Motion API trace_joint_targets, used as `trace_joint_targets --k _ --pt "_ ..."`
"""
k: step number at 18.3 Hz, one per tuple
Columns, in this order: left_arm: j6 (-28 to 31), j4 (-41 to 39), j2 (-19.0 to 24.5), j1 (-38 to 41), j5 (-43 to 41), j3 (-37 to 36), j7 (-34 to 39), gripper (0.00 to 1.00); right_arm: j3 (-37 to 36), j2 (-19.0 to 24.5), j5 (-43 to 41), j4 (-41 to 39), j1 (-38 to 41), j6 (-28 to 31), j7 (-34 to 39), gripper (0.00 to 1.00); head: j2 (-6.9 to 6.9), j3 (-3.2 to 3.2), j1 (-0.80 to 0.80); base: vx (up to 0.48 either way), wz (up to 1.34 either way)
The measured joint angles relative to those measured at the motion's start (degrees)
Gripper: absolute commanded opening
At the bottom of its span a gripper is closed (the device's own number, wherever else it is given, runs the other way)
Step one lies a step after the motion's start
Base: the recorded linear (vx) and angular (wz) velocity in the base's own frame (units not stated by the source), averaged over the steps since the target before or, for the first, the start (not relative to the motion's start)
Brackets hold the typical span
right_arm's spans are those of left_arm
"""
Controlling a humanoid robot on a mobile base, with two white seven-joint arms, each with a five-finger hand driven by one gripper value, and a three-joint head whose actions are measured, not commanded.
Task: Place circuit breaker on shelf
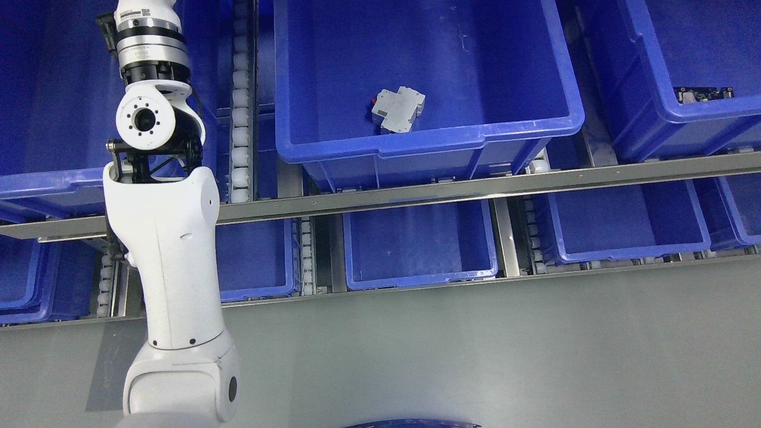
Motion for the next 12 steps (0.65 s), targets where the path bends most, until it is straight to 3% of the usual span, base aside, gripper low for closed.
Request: trace_joint_targets --k 12 --pt "3.6 -1.7 0.0 5.1 0.1 -1.6 0.0 0.99 0.0 0.0 0.0 0.0 0.0 0.0 0.0 1.0 0.0 0.0 0.0 -0.059 0.02"
